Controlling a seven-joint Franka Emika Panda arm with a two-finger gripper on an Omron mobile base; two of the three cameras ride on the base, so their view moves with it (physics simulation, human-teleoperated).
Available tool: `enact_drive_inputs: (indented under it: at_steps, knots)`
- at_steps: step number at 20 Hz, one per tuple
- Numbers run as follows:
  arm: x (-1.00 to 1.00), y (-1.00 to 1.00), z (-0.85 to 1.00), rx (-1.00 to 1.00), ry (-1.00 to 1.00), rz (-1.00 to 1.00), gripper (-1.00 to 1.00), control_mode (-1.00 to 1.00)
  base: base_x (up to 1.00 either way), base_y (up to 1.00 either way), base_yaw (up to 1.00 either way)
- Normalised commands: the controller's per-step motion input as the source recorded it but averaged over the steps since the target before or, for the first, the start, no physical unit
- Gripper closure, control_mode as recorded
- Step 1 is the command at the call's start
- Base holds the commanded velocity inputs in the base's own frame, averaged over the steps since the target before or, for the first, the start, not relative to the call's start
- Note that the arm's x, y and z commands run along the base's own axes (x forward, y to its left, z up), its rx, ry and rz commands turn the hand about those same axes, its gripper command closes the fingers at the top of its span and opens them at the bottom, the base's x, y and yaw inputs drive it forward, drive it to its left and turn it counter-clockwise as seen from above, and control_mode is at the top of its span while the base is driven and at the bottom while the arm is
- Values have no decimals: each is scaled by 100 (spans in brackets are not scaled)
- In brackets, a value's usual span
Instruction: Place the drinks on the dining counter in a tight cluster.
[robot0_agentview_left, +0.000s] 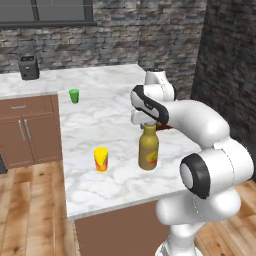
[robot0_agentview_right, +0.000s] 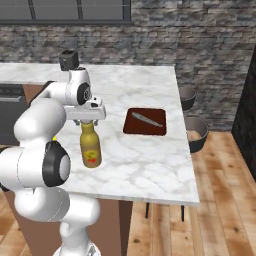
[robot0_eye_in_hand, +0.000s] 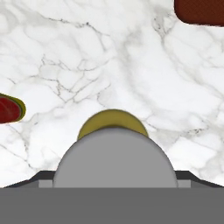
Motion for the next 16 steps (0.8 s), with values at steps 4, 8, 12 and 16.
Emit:
enact_drive_inputs:
  at_steps: [4, 8, 12, 16]
  knots:
    - [0, 0, 0, 0, 0, 0, -100, -100, 0, 0, 0]
    - [0, 0, 0, 0, 0, 0, -100, -100, 0, 0, 0]
    - [-5, 0, 0, 0, -2, 0, -100, -100, 0, 0, 0]
    - [-17, 0, 27, 0, -10, 0, -100, -100, 0, 0, 0]
